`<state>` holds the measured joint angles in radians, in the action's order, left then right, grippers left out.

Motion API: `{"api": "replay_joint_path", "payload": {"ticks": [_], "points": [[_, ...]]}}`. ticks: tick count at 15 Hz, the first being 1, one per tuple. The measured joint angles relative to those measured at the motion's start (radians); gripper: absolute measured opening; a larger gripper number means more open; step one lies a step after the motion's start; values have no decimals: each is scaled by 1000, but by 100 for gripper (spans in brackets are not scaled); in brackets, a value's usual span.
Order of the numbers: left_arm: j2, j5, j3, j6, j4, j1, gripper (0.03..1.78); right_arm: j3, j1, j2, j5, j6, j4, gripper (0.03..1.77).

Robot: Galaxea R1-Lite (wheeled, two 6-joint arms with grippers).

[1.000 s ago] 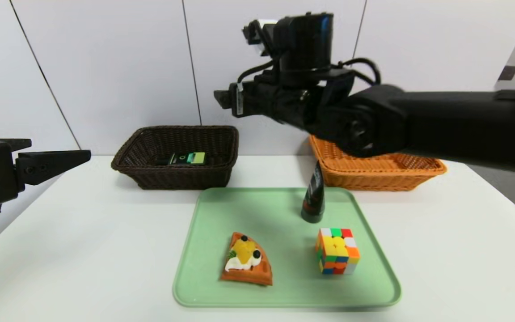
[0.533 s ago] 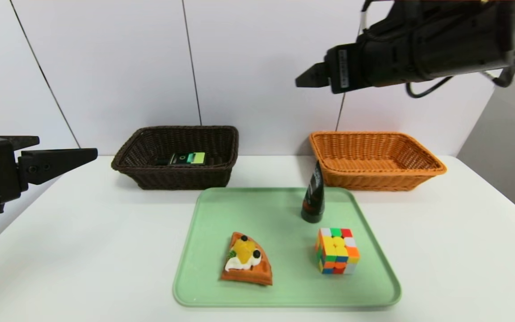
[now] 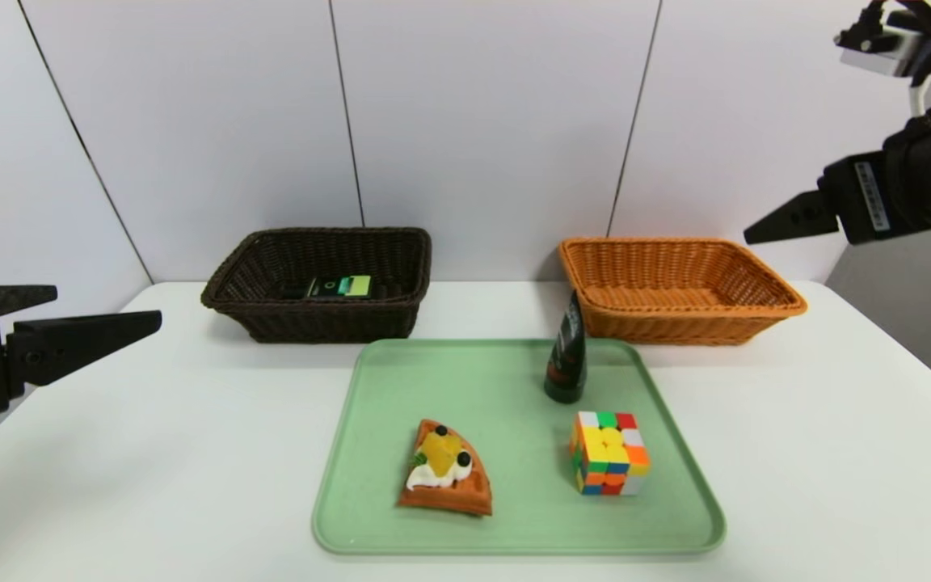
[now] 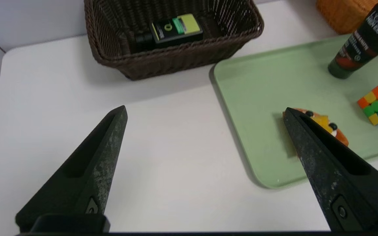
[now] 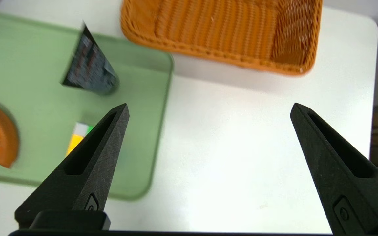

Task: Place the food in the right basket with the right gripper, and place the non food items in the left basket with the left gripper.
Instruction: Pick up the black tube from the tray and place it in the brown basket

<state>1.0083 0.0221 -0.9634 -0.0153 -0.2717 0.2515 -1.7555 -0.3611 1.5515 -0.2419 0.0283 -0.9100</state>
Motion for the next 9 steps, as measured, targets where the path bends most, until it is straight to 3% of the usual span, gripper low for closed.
{"api": "replay_joint_path", "payload": {"ticks": [4, 9], "points": [[-40, -11, 11, -7, -97, 0, 169, 246, 11, -132, -60, 43, -2, 169], [-50, -10, 24, -8, -98, 20, 169, 345, 11, -228, -63, 117, 24, 169]]}}
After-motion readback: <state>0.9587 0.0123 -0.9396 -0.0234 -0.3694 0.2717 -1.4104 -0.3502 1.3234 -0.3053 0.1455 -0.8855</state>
